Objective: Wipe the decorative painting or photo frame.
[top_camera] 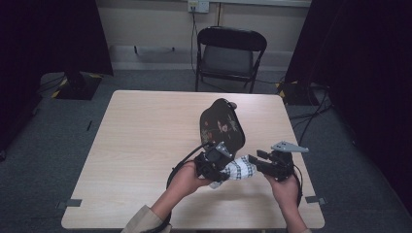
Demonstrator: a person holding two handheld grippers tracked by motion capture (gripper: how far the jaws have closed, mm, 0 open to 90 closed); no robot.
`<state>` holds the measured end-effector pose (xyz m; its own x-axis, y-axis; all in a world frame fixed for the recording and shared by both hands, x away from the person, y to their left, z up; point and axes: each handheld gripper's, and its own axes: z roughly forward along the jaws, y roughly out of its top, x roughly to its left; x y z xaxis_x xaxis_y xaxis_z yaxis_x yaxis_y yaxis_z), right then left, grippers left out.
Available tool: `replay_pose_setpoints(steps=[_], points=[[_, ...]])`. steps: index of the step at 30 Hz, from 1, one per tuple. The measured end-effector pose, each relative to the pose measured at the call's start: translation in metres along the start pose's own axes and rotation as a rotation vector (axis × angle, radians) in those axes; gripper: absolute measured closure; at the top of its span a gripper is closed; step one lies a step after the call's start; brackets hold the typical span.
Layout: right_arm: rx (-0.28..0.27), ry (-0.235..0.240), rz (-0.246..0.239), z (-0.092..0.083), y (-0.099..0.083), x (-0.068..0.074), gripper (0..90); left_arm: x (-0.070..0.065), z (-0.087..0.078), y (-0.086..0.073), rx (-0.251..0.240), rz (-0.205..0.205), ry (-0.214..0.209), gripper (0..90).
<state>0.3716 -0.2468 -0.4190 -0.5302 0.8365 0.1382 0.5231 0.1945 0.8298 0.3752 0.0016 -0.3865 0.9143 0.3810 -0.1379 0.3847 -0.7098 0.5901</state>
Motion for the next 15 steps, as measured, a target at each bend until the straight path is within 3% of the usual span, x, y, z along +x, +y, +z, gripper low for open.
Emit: replay_pose_setpoints(steps=[15], points=[[0.005, -0.023, 0.001, 0.002, -0.002, -0.003, 54.0, -0.007, -0.022, 0.011, -0.027, 0.031, 0.022, 74.3]])
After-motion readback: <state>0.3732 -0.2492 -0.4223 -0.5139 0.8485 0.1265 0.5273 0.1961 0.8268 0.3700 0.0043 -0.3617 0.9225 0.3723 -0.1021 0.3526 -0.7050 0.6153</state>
